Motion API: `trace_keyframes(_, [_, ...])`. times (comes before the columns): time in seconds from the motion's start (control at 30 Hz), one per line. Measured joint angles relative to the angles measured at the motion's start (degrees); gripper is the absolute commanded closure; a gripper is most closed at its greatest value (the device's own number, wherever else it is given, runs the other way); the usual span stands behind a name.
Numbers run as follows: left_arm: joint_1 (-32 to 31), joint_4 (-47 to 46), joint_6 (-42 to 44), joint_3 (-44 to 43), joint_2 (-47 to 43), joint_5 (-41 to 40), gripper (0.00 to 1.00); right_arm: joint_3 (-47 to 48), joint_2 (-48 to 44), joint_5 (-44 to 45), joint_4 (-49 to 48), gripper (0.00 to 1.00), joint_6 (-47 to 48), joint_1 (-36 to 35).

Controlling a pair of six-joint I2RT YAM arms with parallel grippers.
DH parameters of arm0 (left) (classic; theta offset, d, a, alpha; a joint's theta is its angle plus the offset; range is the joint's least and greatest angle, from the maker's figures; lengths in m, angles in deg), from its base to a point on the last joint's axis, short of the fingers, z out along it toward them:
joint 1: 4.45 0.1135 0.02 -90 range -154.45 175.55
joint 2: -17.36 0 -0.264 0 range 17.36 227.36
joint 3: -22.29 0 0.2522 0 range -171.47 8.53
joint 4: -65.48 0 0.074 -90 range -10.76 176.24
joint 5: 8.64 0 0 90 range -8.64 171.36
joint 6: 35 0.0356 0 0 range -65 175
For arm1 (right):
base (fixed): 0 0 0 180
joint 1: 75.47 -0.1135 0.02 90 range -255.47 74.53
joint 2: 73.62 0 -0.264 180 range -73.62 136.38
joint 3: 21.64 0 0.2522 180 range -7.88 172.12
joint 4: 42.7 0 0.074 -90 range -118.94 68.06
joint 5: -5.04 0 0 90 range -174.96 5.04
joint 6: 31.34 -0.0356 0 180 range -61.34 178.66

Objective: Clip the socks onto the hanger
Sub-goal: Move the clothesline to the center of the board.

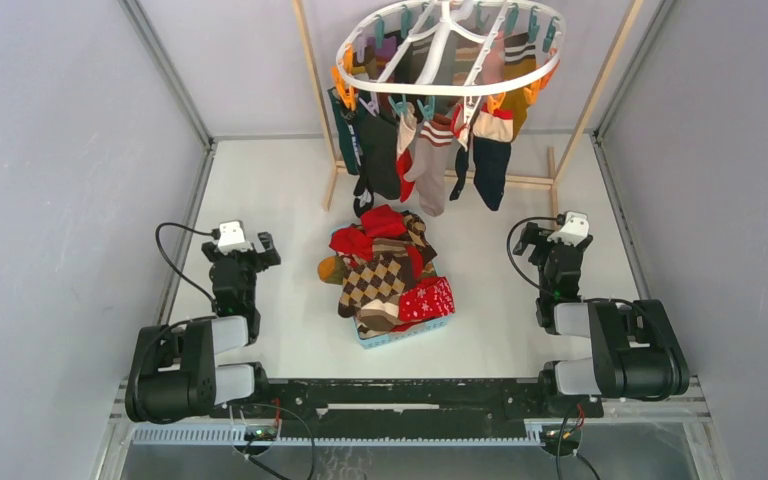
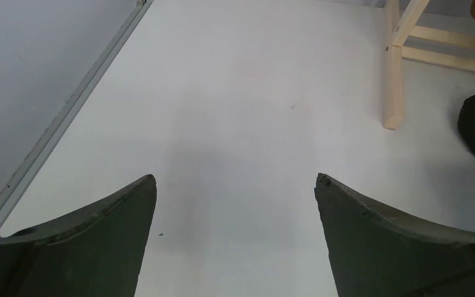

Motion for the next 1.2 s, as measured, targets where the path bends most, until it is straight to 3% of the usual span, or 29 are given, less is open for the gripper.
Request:
trace_keyframes(0.6, [0.02,0.59,-0.02,-0.09,-0.31,-0.31,0.00,0.13,-0.39,1.57,0.76,0.00,-0.02,-0.61])
trace_keyframes(0.7, [0.42,8.83,-0.13,-2.75,-3.85,-0.50,0.00,2.89,-3.26,7.93,7.78,0.00,-0.24,-3.43])
trace_keyframes(0.83, [1.51,25.55,0.70,-13.73,-9.49,1.33,0.00,15.13,-6.99,13.09,22.21,0.00,-2.27,-5.35])
trace_keyframes(1.0, [3.78,41.81,0.90,-29.73,-11.89,5.64,0.00,22.64,-11.28,8.28,29.81,0.00,-11.23,1.64])
trace_keyframes(1.2, [5.86,52.83,-1.27,-36.89,-11.87,9.27,0.00,27.56,-6.25,1.84,38.58,0.09,-18.75,10.51])
